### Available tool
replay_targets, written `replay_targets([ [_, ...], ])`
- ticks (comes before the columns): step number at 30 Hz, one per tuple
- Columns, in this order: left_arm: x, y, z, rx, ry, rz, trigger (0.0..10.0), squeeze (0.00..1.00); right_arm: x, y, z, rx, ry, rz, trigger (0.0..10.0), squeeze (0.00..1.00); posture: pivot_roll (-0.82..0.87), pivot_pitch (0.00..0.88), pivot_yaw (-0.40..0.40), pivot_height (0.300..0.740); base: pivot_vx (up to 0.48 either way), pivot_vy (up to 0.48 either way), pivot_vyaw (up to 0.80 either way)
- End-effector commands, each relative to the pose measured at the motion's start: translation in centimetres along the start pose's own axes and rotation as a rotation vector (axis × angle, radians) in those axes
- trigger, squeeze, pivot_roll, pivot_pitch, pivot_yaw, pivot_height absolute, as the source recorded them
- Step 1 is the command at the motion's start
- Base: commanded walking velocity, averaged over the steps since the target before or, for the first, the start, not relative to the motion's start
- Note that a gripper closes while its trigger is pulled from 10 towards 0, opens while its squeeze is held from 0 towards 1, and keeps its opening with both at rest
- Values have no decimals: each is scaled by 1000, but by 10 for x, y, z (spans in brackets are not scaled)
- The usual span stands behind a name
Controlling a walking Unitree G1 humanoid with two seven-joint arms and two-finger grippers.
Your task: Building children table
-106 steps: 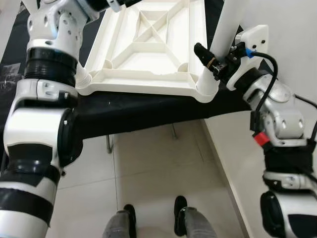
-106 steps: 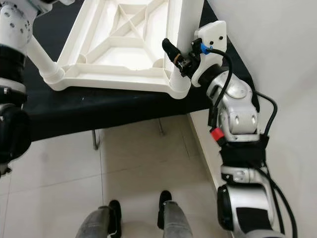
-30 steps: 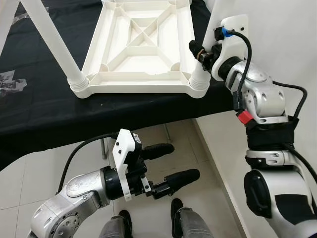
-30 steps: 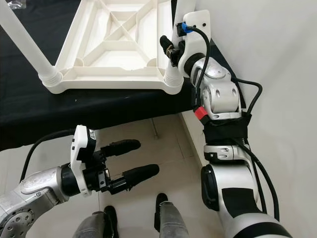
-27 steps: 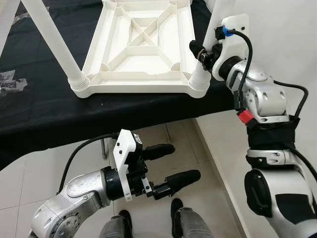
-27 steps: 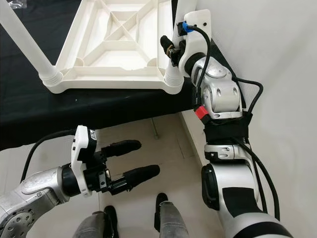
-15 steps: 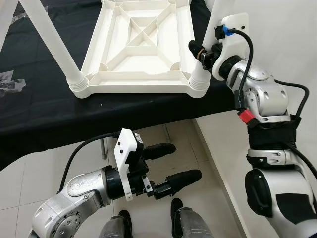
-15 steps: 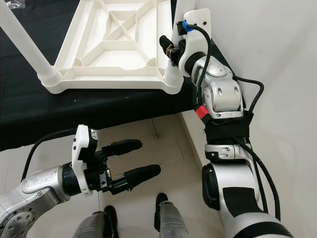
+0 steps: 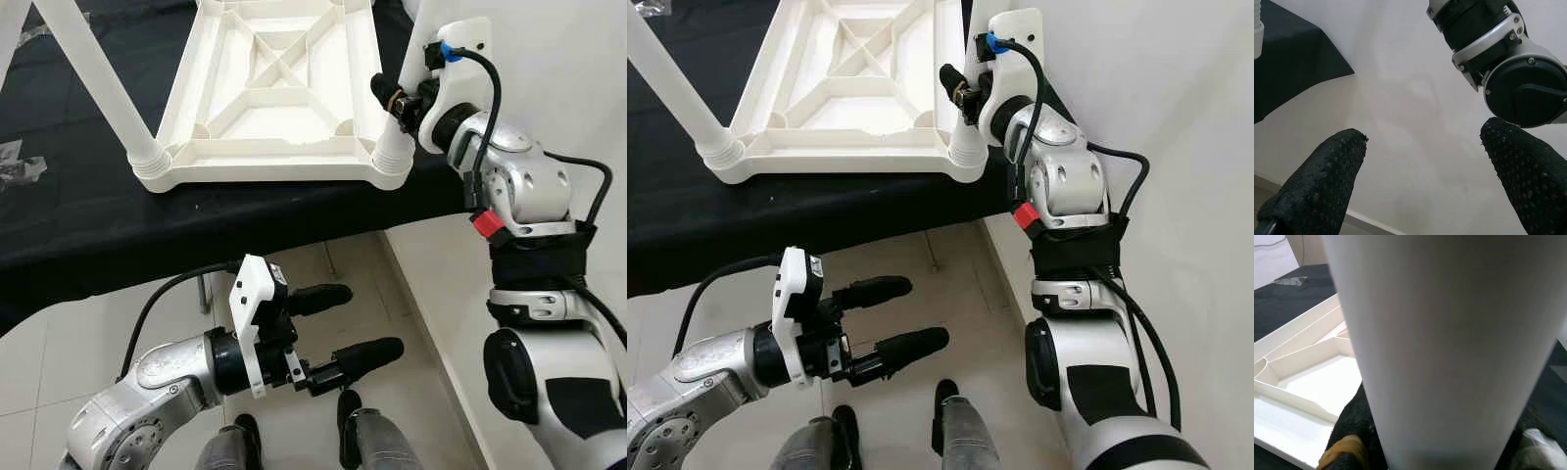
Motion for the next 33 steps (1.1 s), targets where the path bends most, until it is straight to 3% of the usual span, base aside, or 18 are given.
replay_targets([
  [1,-1,0,-4,4,17,-1,10000,965,15,-1,6,-35,-23,62,2863,0,-26,326,-8,740,0,0,0],
  [2,-1,0,-5,3,17,-1,10000,965,19,-1,-4,-8,-19,58,4314,0,-26,324,-11,740,0,0,0],
  [3,-1,0,-4,1,16,0,10000,965,24,-1,-19,40,-14,30,7059,0,-32,324,-13,740,0,0,0],
  [4,-1,0,-4,1,16,0,10000,965,24,-1,-19,40,-14,30,7059,0,-32,324,-13,740,0,0,0],
  [5,0,-1,-4,-3,14,2,10000,969,25,0,-33,80,-9,-52,8863,0,-32,326,-17,740,0,0,0],
  [6,0,-1,-3,-5,13,4,10000,969,24,1,-43,106,-4,-111,8863,0,-31,327,-17,740,0,0,0],
  [7,0,-1,-3,-8,10,5,10000,965,26,4,-51,125,-19,-182,10000,0,-29,325,-19,740,0,0,0],
  [9,0,-1,-3,-8,10,5,10000,965,26,4,-51,125,-19,-182,10000,0,-29,325,-19,740,0,0,0],
  [15,6,-4,10,-38,-40,22,10000,969,29,9,-60,194,-5,-384,10000,0,-28,325,-18,740,0,0,0],
  [20,43,-10,75,-177,-224,123,10000,953,44,7,-61,195,-24,-361,10000,0,-24,320,-18,740,0,0,0],
  [21,52,-12,96,-221,-265,144,10000,835,45,7,-60,192,-19,-360,10000,0,-24,319,-18,740,0,0,0],
  [22,52,-12,96,-221,-265,144,10000,835,45,7,-60,192,-19,-360,10000,0,-24,319,-18,740,0,0,0],
  [23,59,-15,119,-262,-312,157,10000,549,45,6,-58,189,-18,-360,10000,0,-23,318,-20,740,0,0,0],
  [25,59,-15,119,-262,-312,157,10000,549,45,6,-58,189,-18,-360,10000,0,-23,318,-20,740,0,0,0],
  [26,70,-20,153,-307,-368,171,10000,0,46,6,-57,185,-15,-368,10000,0,-24,315,-16,740,0,0,0],
  [28,84,-40,227,-361,-480,137,10000,0,48,7,-54,177,-14,-370,10000,0,-25,316,7,740,0,0,0],
  [29,86,-47,248,-361,-522,127,10000,0,50,9,-54,178,-13,-368,10000,0,-26,318,13,740,0,0,0],
  [33,89,-60,261,-319,-583,126,10000,0,54,10,-54,176,-19,-362,10000,0,-24,324,22,740,0,0,0],
])
Point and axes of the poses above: a point about 5 cm out from each wrist's last joint towards the gripper, its own y axis pointing back from the gripper into the wrist, its own z axis along the axis of the wrist's last joint, x = y × z, the point moved 4 cm from there along -y, pointing out of the wrist towards the gripper, and after that the axes turned 4 degrees about y, right-handed, at the moved point
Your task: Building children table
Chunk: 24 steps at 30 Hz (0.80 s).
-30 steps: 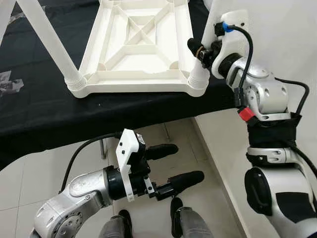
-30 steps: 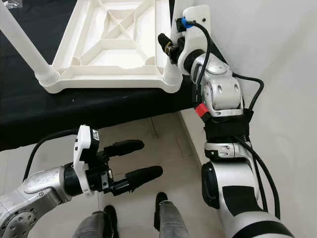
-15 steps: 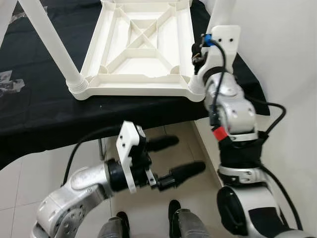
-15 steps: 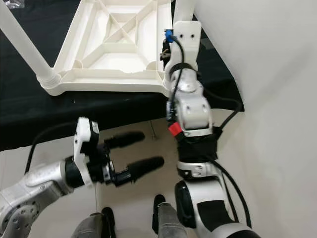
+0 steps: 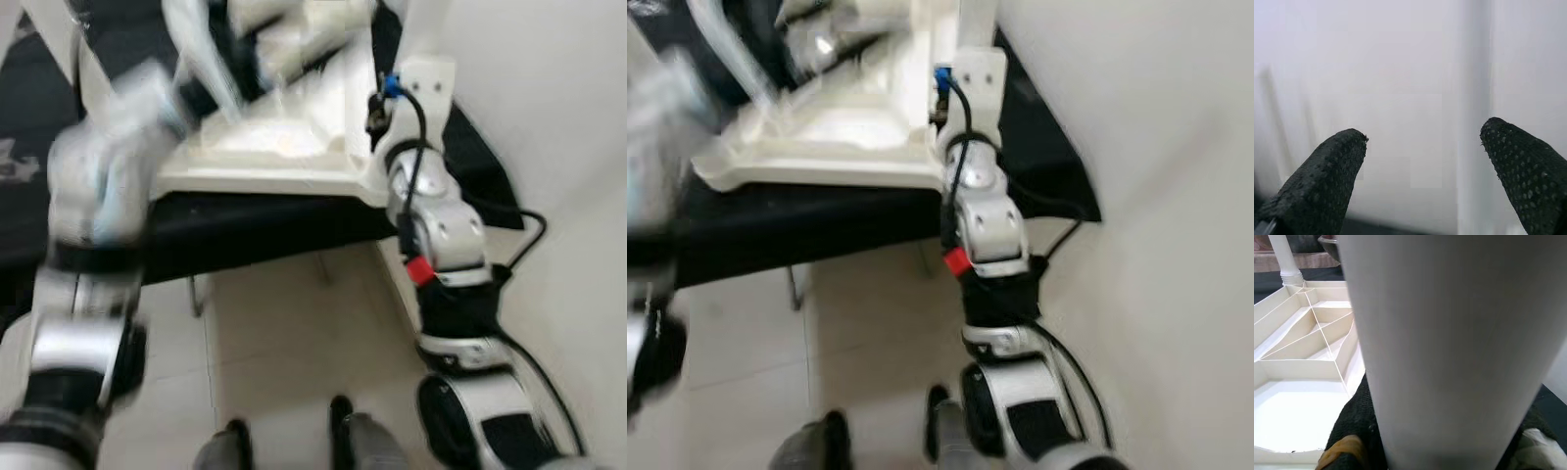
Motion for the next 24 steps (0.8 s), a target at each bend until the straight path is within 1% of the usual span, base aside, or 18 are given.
replay_targets([
  [1,4,5,-30,90,26,5,10000,0,12,3,-32,133,18,41,10000,0,-24,324,22,740,0,0,0],
  [2,7,-3,-36,130,-6,-1,10000,0,15,5,-32,131,12,44,10000,0,-22,329,31,740,0,0,0],
  [3,9,-8,-40,158,-26,-6,10000,0,16,7,-31,130,7,45,10000,0,-22,330,33,740,0,0,0],
  [5,9,-8,-40,158,-26,-6,10000,0,16,7,-31,130,7,45,10000,0,-22,330,33,740,0,0,0],
  [6,9,-15,-43,170,-7,-20,10000,0,18,8,-30,128,5,49,10000,0,-22,332,37,740,0,0,0],
  [7,4,-20,-45,165,39,-59,10000,0,20,9,-29,126,5,53,10000,0,-23,332,44,740,0,0,0],
  [8,-2,-26,-47,170,66,-110,10000,0,21,10,-29,125,5,55,10000,0,-24,332,46,740,0,0,0],
  [9,-6,-30,-48,176,82,-145,10000,0,21,11,-29,125,5,57,10000,0,-24,332,46,740,0,0,0],
  [11,-10,-39,-48,171,91,-176,10000,0,21,12,-27,118,5,58,10000,0,-23,331,49,740,0,0,0],
  [13,-10,-41,-47,170,93,-182,10000,0,21,12,-27,117,5,58,10000,0,-23,331,49,740,0,0,0],
  [14,-14,-43,-47,162,107,-225,10000,0,22,12,-26,114,7,61,10000,0,-28,331,48,740,0,0,0],
  [15,-14,-43,-47,162,107,-225,10000,0,22,12,-26,114,7,61,10000,0,-28,331,48,740,0,0,0],
  [17,-23,-45,-47,152,134,-313,10000,0,23,13,-24,111,4,68,10000,0,-29,331,48,740,0,0,0],
  [18,-26,-47,-48,157,137,-331,10000,0,24,13,-23,109,4,72,10000,0,-30,332,47,740,0,0,0],
  [20,-27,-47,-50,164,135,-336,10000,0,24,14,-22,109,3,74,10000,0,-30,332,47,740,0,0,0],
  [23,-22,-51,-60,206,99,-269,10000,0,27,16,-19,102,2,87,10000,0,-35,335,46,740,0,0,0],
  [24,-22,-51,-60,206,99,-269,10000,0,27,16,-19,102,2,87,10000,0,-35,335,46,740,0,0,0],
])
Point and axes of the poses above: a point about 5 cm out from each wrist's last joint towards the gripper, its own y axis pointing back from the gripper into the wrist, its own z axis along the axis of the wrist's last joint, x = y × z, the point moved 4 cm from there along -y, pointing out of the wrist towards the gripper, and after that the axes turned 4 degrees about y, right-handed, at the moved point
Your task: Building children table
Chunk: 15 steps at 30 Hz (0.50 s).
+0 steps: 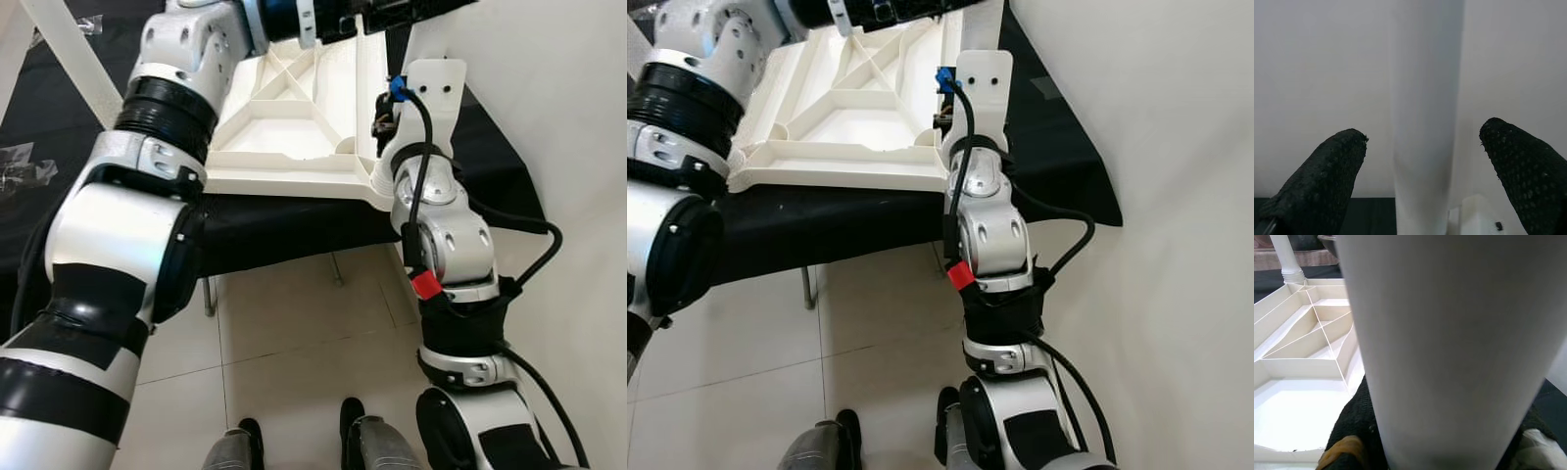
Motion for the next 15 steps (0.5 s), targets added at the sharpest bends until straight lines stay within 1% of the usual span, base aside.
replay_targets([
  [1,0,-4,4,13,-45,12,10000,0,27,6,-23,102,4,107,10000,0,-38,337,46,740,0,0,0],
  [5,1,-7,1,23,-54,24,10000,0,29,7,-21,96,2,113,10000,0,-43,339,46,740,0,0,0],
  [6,1,-9,0,30,-58,31,1843,0,29,7,-20,92,1,116,10000,0,-43,339,46,740,0,0,0],
  [8,1,-11,-1,34,-60,36,1843,0,29,8,-19,90,0,117,10000,0,-43,339,46,740,0,0,0],
  [9,-1,-12,-3,37,-57,23,0,0,29,8,-18,88,1,118,10000,0,-49,340,47,740,0,0,0],
  [11,-5,-14,-4,33,-35,-15,0,0,29,8,-18,86,2,118,10000,0,-50,340,47,740,0,0,0],
  [14,-8,-16,-5,29,-25,-37,0,0,29,8,-17,83,2,120,10000,0,-51,341,49,740,0,0,0],
  [15,-11,-17,-6,23,-13,-65,0,0,30,8,-16,81,2,123,10000,0,-51,341,49,740,0,0,0],
])
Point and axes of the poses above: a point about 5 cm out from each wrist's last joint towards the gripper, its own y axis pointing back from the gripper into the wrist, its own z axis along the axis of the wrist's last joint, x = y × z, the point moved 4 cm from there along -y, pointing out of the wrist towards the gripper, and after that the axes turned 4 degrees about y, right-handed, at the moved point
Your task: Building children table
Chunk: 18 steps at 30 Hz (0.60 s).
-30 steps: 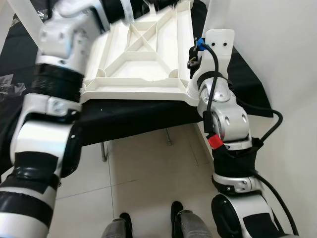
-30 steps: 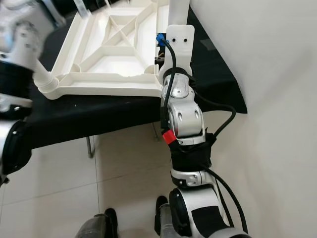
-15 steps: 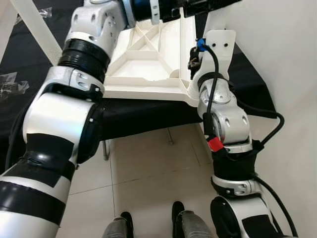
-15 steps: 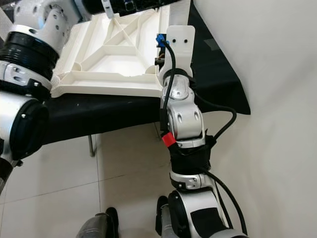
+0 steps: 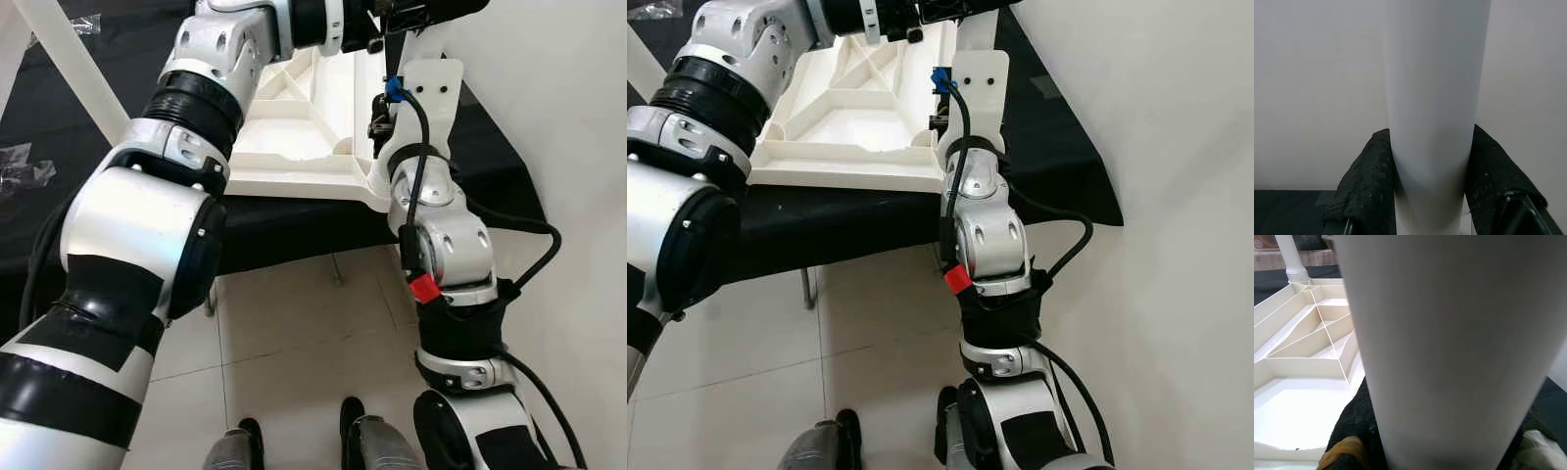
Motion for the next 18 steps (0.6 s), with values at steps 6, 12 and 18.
replay_targets([
  [6,-11,-8,5,-14,-12,-85,0,0,28,5,-12,58,-5,140,10000,0,-56,341,54,740,0,0,0],
  [12,-10,-7,5,-14,-16,-89,0,0,27,5,3,-25,-87,229,10000,1000,-52,342,54,740,0,0,0],
  [18,-10,-5,3,-7,-14,-98,0,0,-9,-1,25,-183,-2,461,10000,1000,-53,344,51,740,0,0,0],
])
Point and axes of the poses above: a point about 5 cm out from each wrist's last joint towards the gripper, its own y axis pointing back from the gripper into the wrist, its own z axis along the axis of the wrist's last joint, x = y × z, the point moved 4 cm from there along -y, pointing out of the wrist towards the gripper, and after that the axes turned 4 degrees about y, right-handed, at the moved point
